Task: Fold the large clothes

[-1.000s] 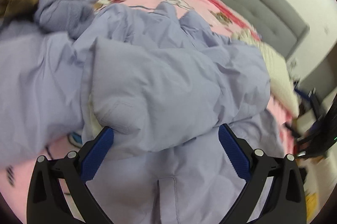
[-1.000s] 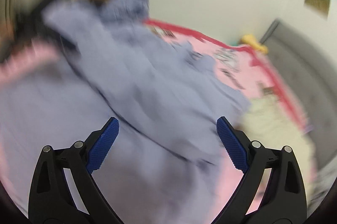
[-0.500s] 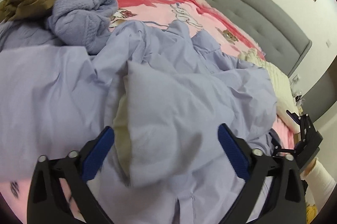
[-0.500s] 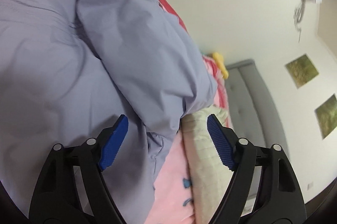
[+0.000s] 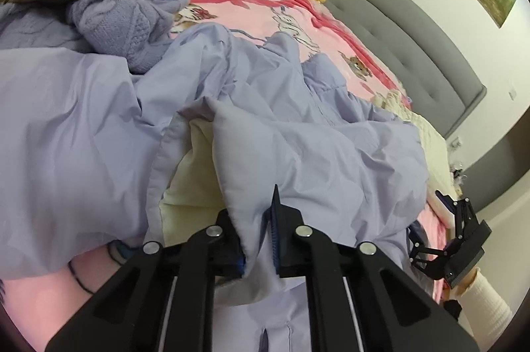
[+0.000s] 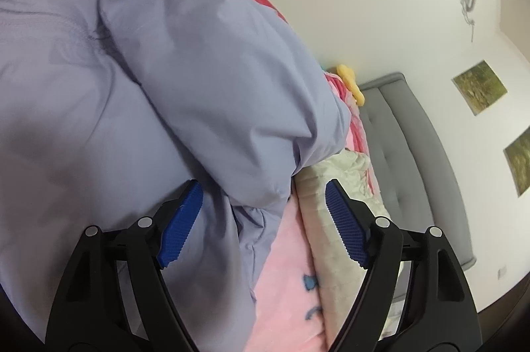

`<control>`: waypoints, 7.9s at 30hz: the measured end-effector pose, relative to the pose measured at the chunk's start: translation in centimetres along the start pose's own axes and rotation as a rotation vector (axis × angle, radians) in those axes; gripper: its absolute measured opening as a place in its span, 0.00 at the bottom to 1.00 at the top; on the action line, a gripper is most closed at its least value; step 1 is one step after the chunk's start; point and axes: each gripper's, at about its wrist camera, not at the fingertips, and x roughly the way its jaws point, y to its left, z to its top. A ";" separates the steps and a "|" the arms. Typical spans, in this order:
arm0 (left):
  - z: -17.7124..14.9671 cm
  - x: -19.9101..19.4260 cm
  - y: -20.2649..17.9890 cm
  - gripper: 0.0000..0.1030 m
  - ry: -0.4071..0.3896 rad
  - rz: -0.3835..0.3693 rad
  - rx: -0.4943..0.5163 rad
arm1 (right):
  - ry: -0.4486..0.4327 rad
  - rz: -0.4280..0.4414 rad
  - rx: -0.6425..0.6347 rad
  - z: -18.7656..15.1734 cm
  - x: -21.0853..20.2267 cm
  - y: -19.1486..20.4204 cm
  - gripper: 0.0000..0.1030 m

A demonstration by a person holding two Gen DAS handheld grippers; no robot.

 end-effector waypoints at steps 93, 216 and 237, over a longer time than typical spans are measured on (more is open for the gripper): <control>1.4 12.6 -10.9 0.94 0.039 0.309 0.304 | 0.183 0.478 0.949 -4.4 14.0 -10.1 0.32; -4.6 1.7 -1.7 0.95 0.122 0.304 0.458 | -0.176 -0.175 -0.533 5.7 4.5 3.6 0.79; -8.0 -2.1 6.3 0.26 0.068 0.070 0.059 | 0.250 0.136 -0.049 9.8 13.8 -5.2 0.11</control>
